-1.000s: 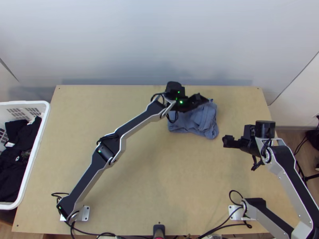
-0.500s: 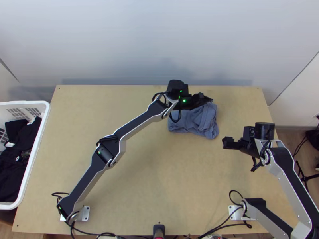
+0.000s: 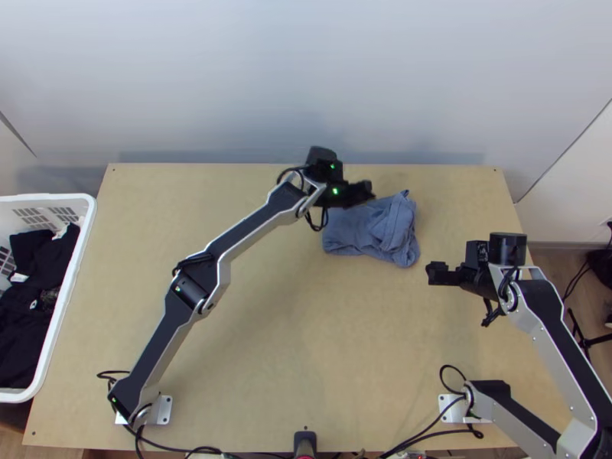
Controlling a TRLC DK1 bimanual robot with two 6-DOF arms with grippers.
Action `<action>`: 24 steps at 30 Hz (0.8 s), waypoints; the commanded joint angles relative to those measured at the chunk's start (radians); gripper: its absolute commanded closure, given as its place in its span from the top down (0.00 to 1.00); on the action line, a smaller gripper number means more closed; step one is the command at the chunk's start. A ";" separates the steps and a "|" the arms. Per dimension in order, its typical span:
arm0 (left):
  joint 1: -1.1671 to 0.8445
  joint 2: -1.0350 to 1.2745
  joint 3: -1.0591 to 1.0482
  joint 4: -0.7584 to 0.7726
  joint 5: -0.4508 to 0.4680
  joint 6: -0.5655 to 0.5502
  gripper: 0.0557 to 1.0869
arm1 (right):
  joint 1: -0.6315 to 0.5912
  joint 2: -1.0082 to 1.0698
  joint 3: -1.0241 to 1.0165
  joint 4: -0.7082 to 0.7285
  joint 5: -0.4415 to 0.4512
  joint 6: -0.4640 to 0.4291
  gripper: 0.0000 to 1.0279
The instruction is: Fold the t-shirt
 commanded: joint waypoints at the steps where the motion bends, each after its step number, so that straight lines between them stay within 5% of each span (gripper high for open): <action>1: -0.040 0.034 -0.006 -0.092 -0.010 0.125 0.04 | -0.014 0.009 0.004 0.005 -0.006 -0.012 0.96; 16: -0.181 0.135 0.057 -0.004 -0.059 0.245 0.04 | -0.118 0.001 -0.005 -0.025 -0.026 -0.089 0.96; 24: -0.176 0.167 0.056 0.187 -0.117 0.233 0.04 | -0.121 -0.010 -0.019 -0.033 -0.027 -0.089 0.96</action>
